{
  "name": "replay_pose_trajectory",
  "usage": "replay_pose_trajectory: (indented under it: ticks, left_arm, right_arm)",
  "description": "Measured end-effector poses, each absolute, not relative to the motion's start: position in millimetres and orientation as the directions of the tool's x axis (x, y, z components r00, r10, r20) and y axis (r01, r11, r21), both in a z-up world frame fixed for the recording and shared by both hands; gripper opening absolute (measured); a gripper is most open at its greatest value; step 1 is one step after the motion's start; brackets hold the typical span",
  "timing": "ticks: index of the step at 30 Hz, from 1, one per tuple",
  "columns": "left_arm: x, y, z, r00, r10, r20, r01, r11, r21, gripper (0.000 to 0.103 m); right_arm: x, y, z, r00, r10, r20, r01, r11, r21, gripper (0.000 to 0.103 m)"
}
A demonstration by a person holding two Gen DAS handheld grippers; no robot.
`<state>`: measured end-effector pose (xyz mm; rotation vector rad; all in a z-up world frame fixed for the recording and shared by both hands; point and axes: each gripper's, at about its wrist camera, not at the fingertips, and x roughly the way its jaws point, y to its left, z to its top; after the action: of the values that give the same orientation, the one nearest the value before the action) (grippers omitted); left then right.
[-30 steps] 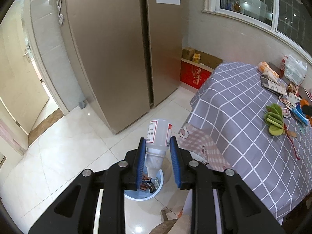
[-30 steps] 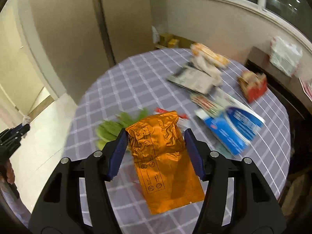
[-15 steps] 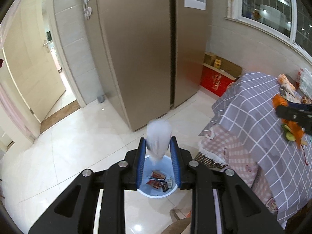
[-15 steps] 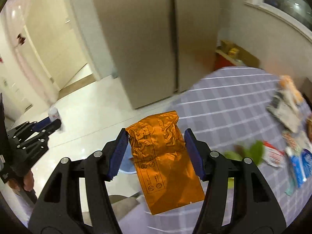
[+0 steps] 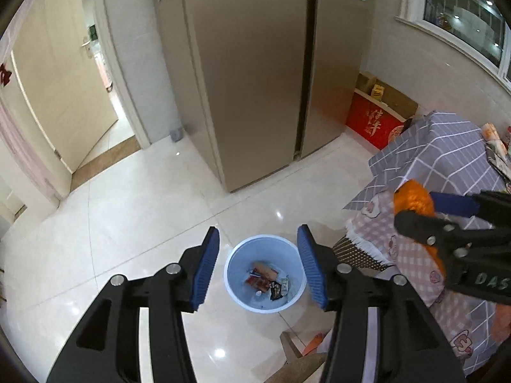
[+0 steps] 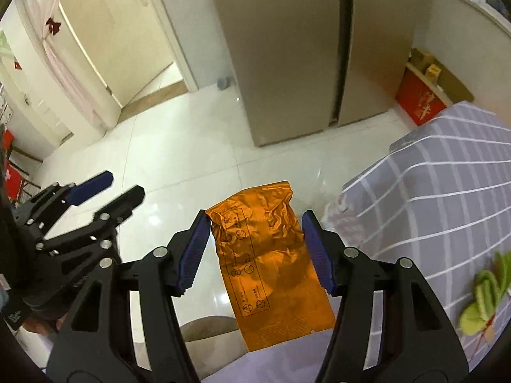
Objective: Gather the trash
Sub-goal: 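Open the right tool over the blue bin to drop the orange packet, then grasp the green bok choy with the right tool while the left tool grasps the red-white wrapper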
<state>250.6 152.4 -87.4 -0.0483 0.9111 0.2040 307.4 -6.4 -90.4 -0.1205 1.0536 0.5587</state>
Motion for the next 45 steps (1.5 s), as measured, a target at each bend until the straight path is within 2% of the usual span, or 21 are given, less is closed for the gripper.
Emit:
replay_pose_trajectory:
  ticks: [5,6,7,8,9,13,21,29,35,45]
  left_arm:
    - [240.6,174.7,-96.9,0.562,0.178,-0.807,-0.254,0.966,0.036,0.053]
    - [238.0,177.5,-98.1,0.557,0.184,-0.81,-0.264,0.964,0.038,0.053]
    - [235.8,180.9,-99.1,0.552,0.191,-0.812,-0.274,0.961,0.04,0.054]
    - [233.3,184.6,-99.8,0.547,0.198,-0.813,-0.284,0.958,0.042,0.054]
    - [232.0,186.6,-99.6,0.546,0.201,-0.813,-0.29,0.956,0.042,0.055]
    - [226.4,192.6,-97.9,0.545,0.212,-0.811,-0.308,0.95,0.041,0.061]
    - [228.4,184.3,-92.8,0.554,0.212,-0.805,-0.302,0.952,0.043,0.064]
    - [235.8,151.1,-78.4,0.601,0.174,-0.78,-0.227,0.973,0.043,0.069]
    - [248.3,109.1,-70.0,0.629,0.143,-0.764,-0.165,0.985,0.049,0.069]
    - [265.2,22.3,-69.7,0.649,0.012,-0.761,0.029,0.999,0.041,0.072]
  right_arm:
    - [314.6,21.0,-109.6,0.311,0.371,-0.875,-0.51,0.842,0.176,0.059]
    - [316.4,26.3,-109.3,0.306,0.382,-0.872,-0.52,0.834,0.183,0.062]
    - [316.8,29.8,-107.1,0.308,0.392,-0.867,-0.525,0.83,0.188,0.065]
    - [318.0,33.7,-105.2,0.312,0.403,-0.86,-0.529,0.826,0.195,0.079]
    - [319.5,35.8,-102.1,0.324,0.404,-0.856,-0.523,0.83,0.194,0.084]
    - [319.5,41.2,-92.1,0.344,0.423,-0.839,-0.537,0.821,0.194,0.084]
    - [309.1,30.3,-95.9,0.34,0.397,-0.852,-0.545,0.822,0.166,0.084]
    - [299.2,-15.4,-70.9,0.415,0.402,-0.816,-0.491,0.854,0.171,0.084]
    - [290.3,-73.5,-59.4,0.508,0.363,-0.781,-0.383,0.908,0.173,0.084]
    - [275.4,-183.8,-55.5,0.602,0.22,-0.768,-0.181,0.974,0.137,0.087]
